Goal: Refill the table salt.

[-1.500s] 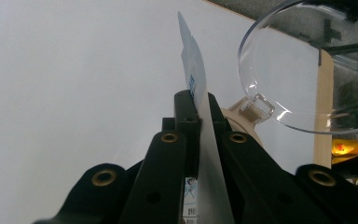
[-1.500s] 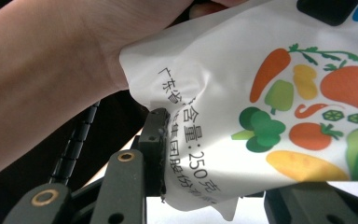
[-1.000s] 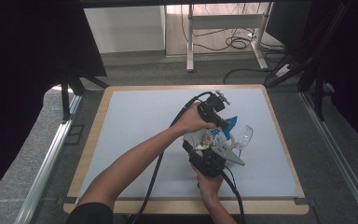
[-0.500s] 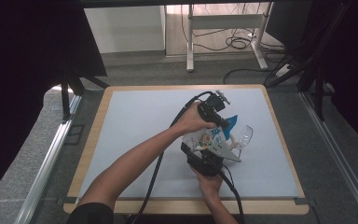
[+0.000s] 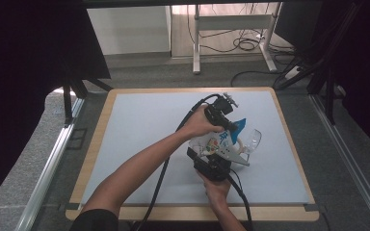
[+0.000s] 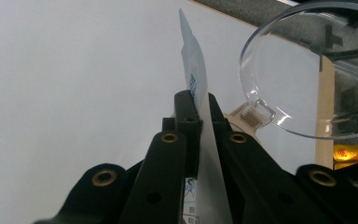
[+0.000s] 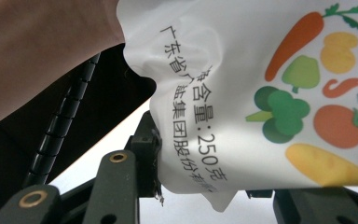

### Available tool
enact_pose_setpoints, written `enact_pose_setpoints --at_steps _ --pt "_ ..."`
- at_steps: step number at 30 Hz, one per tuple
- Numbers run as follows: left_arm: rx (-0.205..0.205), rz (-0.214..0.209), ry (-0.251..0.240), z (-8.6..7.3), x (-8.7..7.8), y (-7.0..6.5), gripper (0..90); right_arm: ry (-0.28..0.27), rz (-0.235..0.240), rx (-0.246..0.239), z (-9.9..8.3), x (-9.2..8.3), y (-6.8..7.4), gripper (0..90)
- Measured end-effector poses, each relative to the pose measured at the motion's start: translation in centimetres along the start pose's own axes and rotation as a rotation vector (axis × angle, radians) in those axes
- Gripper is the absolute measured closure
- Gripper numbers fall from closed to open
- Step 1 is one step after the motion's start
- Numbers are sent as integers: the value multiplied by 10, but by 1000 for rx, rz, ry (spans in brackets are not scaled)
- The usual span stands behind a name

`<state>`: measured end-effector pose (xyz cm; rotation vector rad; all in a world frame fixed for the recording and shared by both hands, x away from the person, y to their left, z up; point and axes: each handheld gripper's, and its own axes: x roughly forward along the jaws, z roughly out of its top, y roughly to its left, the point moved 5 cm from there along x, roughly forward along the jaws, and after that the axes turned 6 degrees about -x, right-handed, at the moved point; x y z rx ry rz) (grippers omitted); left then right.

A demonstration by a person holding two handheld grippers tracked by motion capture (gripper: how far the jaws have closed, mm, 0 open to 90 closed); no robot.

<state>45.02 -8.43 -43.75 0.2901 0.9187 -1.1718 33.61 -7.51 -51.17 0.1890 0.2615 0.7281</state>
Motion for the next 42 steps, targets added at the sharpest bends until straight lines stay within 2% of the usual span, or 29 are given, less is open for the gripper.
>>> enact_pose_setpoints --at_steps 9,15,19,22,29,35,38,42 --pt "7 -3 0 0 0 -1 897 -2 7 3 -1 -1 0 564" --pt "9 -4 -4 0 -1 -2 897 10 13 42 -4 2 -1 557" --pt "4 -3 -5 -1 -1 -2 897 15 10 48 -6 2 -1 554" --pt "3 -3 -3 -1 -1 -1 897 12 4 26 -6 1 -1 550" --pt "2 -3 -5 -2 -2 0 897 22 -7 -77 -7 1 2 546" --pt "-8 0 -1 -2 -1 1 897 36 -17 -82 -7 1 1 567" --pt "-10 3 4 -1 0 2 897 37 -19 -67 -6 0 2 573" --pt "-11 0 6 1 1 1 897 27 -8 1 -1 -3 5 580"
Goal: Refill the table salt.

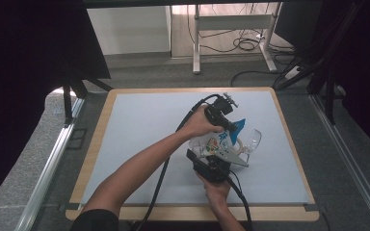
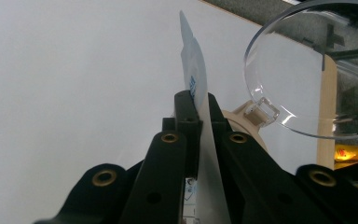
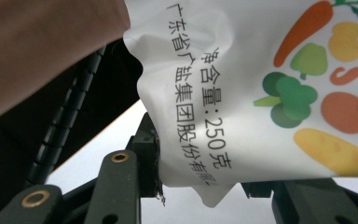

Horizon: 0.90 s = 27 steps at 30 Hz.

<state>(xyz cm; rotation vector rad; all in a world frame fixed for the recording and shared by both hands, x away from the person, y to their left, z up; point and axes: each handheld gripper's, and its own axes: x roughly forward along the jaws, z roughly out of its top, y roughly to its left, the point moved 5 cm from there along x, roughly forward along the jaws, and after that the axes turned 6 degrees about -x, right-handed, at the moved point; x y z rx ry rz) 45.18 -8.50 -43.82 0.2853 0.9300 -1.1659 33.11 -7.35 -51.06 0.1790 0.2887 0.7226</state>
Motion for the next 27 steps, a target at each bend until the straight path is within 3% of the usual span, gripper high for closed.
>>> enact_pose_setpoints --at_steps 3,7,27 --pt "4 2 -2 2 -1 -1 897 -9 13 40 5 -1 -1 584" --pt "8 6 7 3 -1 -3 897 -13 15 52 7 -2 -1 595" --pt "10 -1 13 2 0 -2 897 -24 3 41 10 -3 0 602"
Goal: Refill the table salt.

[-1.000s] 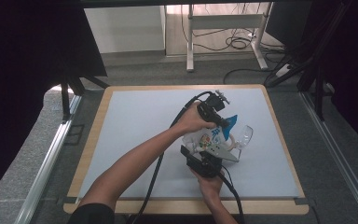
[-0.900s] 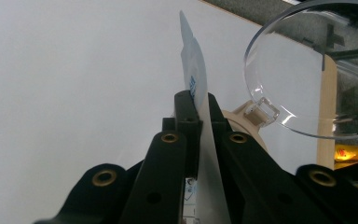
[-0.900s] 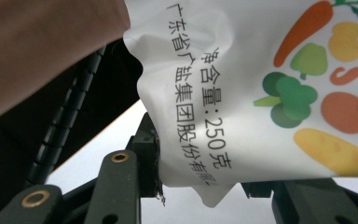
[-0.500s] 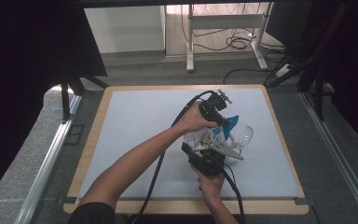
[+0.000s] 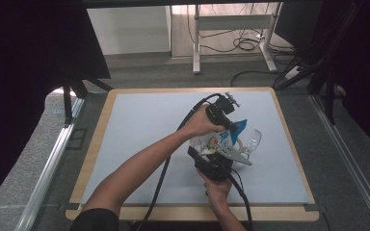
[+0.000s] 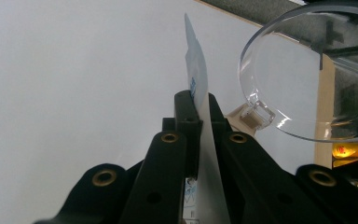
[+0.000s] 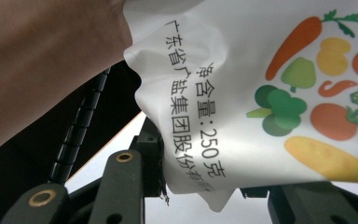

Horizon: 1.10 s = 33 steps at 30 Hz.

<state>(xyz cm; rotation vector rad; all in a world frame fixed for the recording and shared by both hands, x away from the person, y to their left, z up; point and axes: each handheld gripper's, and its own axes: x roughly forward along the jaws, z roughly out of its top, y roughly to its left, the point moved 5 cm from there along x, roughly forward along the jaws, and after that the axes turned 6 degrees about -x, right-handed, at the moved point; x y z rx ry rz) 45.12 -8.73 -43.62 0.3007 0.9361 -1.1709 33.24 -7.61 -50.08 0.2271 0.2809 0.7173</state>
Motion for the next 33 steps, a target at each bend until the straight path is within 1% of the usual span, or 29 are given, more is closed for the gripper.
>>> enact_pose_setpoints --at_steps 16,33 --pt "-3 1 -11 -1 -2 1 897 -4 0 -2 0 0 0 619" --pt "-2 2 -5 -2 -1 0 897 -16 -20 -17 2 -2 2 622"
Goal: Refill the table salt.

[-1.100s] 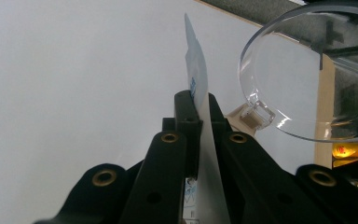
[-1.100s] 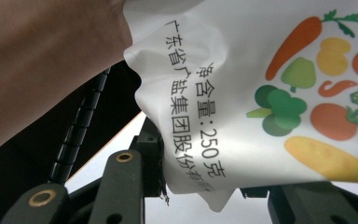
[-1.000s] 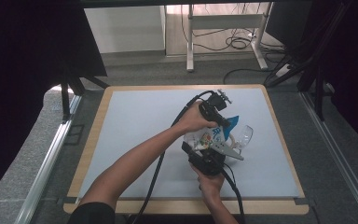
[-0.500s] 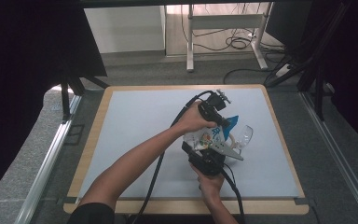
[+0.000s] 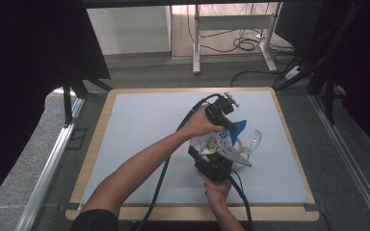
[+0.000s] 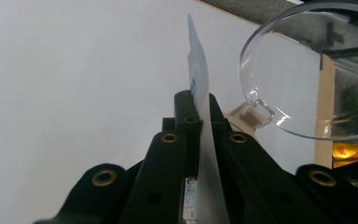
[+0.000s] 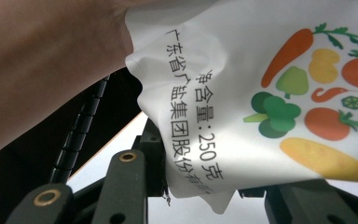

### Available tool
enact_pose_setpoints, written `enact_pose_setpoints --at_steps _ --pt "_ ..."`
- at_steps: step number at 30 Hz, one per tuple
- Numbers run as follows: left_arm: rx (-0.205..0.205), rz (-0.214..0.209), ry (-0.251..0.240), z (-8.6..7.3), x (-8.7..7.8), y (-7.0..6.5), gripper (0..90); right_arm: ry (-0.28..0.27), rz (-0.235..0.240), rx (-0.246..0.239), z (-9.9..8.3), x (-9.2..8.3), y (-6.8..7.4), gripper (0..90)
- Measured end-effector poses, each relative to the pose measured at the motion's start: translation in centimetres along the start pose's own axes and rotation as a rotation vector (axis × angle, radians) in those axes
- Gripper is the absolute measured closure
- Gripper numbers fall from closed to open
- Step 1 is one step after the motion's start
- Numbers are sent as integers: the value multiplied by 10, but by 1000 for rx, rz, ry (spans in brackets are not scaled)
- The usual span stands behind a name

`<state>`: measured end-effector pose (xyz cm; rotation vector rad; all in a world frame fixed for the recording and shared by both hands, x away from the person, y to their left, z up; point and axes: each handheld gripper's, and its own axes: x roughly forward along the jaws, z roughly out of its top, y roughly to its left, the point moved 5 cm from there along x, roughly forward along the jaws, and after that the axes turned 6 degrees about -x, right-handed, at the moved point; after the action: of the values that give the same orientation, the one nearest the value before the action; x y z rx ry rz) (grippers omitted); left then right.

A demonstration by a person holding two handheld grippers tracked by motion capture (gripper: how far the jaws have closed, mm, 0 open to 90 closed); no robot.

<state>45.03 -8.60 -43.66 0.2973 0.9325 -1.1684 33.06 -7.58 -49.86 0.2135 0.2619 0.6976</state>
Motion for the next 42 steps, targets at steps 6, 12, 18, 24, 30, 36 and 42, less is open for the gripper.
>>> enact_pose_setpoints --at_steps 6,12,18,24,30,36,42 --pt "0 0 3 0 2 1 897 1 -3 3 -1 0 -1 622" --pt "-1 -1 8 0 3 1 897 8 -6 6 0 0 -1 622" --pt "-1 -4 11 0 3 1 896 7 -9 7 0 0 0 621" --pt "-1 -4 11 -1 4 1 896 5 -8 9 1 0 0 621" --pt "-3 -5 8 0 4 2 896 4 -9 10 1 0 -1 621" --pt "-5 -4 9 -1 5 1 896 6 -8 8 1 0 -1 621" --pt "2 -4 -11 -1 1 1 896 -3 3 0 -2 0 -2 618"
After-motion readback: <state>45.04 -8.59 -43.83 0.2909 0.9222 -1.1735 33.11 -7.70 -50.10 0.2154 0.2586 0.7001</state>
